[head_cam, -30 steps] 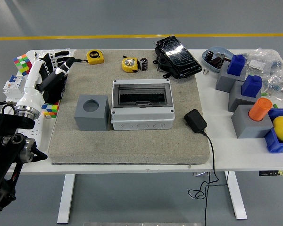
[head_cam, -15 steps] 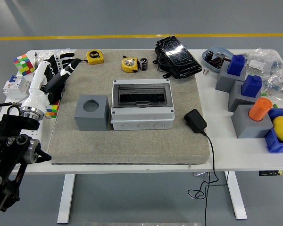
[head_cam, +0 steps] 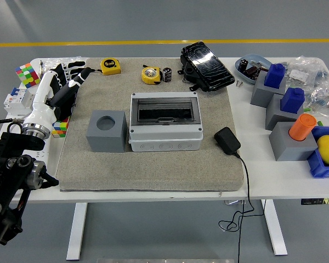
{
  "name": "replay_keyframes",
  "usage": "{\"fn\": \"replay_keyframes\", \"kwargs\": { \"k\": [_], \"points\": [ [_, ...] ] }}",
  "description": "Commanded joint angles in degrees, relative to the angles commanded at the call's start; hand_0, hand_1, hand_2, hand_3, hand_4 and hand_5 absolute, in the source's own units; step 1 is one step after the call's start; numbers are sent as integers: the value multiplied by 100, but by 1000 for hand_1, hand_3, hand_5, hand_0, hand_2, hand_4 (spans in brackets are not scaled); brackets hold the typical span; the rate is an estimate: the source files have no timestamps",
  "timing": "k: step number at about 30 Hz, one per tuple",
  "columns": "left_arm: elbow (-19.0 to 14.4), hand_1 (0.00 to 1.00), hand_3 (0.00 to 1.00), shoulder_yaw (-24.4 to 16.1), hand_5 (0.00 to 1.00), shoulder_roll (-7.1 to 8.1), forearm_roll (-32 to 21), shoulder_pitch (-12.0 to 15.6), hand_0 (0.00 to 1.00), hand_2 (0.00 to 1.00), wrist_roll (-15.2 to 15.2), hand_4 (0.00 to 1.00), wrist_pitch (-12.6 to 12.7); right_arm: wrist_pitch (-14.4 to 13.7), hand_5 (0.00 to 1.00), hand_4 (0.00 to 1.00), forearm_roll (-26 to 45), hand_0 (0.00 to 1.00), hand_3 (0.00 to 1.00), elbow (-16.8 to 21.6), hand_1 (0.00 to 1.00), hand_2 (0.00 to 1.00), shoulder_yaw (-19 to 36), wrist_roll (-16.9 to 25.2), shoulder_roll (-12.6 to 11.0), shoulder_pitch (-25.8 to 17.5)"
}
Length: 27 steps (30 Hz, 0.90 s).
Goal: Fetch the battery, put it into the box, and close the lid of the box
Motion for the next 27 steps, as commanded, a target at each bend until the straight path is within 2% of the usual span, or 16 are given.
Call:
{"fn": "replay_keyframes", "kwargs": {
  "k": [27],
  "points": [
    [7,701,658,4,554,61,-10,-30,696,647,4,983,-21,15,488,927,-5,564,546,6,602,596,-14,-6,-4,35]
  ]
}}
